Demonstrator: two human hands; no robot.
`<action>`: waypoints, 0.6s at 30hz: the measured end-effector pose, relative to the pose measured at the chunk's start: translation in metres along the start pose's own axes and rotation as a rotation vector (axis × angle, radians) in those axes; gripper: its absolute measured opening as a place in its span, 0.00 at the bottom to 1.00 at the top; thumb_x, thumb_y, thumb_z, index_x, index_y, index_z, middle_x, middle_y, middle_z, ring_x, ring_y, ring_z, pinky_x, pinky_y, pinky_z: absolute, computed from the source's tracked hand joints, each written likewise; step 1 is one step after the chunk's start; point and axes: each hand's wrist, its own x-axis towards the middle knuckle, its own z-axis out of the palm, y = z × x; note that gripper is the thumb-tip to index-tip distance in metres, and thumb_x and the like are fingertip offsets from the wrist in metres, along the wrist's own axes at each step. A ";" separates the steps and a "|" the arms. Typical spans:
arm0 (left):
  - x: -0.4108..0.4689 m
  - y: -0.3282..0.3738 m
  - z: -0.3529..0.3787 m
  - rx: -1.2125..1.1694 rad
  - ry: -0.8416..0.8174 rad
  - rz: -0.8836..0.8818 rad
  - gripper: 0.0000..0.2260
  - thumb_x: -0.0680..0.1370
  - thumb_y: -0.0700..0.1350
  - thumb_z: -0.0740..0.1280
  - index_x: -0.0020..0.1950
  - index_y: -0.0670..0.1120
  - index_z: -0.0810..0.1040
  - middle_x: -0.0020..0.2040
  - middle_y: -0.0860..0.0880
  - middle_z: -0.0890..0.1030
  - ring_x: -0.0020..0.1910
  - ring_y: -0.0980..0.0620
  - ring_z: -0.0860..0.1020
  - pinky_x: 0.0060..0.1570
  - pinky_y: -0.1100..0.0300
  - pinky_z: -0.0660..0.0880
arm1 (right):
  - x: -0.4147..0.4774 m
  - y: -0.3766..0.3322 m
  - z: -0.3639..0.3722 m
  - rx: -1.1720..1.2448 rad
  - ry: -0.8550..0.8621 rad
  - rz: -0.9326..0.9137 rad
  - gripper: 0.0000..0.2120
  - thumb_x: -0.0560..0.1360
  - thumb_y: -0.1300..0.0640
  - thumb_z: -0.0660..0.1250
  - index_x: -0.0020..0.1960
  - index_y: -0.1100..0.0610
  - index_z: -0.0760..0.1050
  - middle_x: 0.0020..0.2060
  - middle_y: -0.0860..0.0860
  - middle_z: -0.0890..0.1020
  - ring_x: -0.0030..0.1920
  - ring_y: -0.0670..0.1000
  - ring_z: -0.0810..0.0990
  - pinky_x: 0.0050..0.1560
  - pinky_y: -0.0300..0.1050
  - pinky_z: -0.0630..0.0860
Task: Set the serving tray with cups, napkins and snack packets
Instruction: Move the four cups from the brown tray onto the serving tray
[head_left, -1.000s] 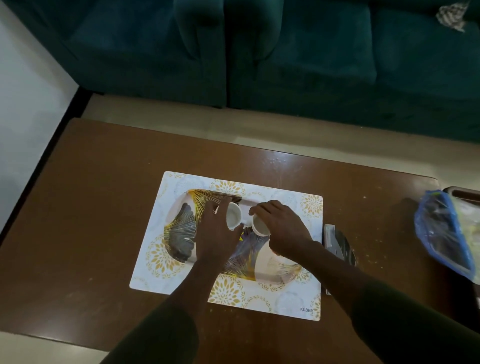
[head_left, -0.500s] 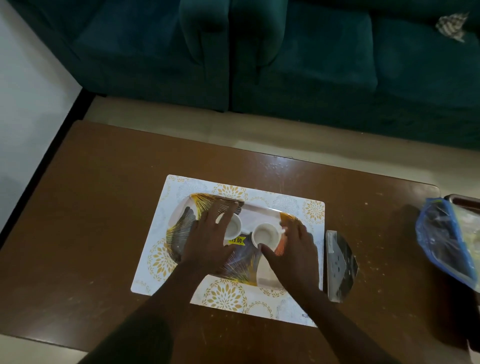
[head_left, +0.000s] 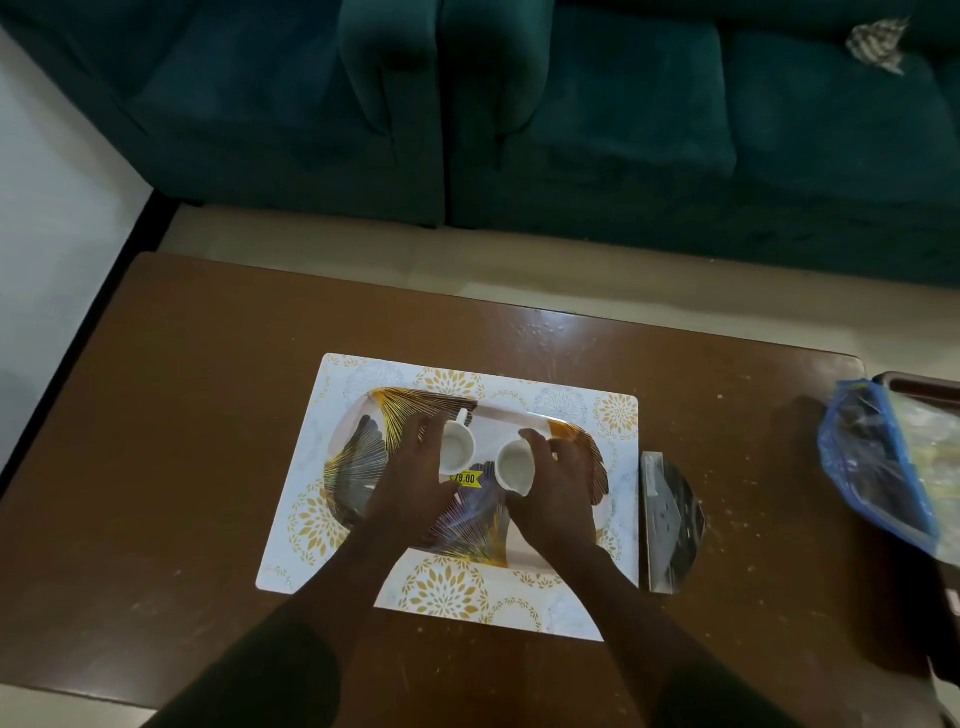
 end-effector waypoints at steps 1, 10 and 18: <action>0.000 -0.001 0.001 -0.023 -0.020 0.004 0.33 0.71 0.38 0.75 0.73 0.44 0.65 0.70 0.41 0.69 0.66 0.43 0.73 0.61 0.48 0.76 | -0.001 0.001 -0.001 0.031 0.012 -0.016 0.34 0.70 0.49 0.73 0.72 0.52 0.65 0.68 0.52 0.72 0.69 0.53 0.67 0.70 0.54 0.67; 0.017 0.013 0.010 -0.119 0.093 0.031 0.27 0.73 0.39 0.73 0.71 0.45 0.70 0.66 0.45 0.76 0.64 0.46 0.74 0.62 0.48 0.74 | 0.008 0.001 -0.006 0.153 0.127 -0.033 0.24 0.71 0.50 0.73 0.63 0.58 0.73 0.57 0.51 0.81 0.57 0.49 0.78 0.62 0.45 0.74; 0.029 0.018 0.006 -0.097 0.083 0.018 0.27 0.74 0.43 0.73 0.72 0.43 0.70 0.68 0.43 0.74 0.66 0.45 0.73 0.65 0.47 0.73 | 0.024 -0.008 -0.004 0.150 0.124 -0.051 0.21 0.72 0.52 0.72 0.62 0.58 0.73 0.54 0.52 0.83 0.52 0.51 0.82 0.54 0.45 0.78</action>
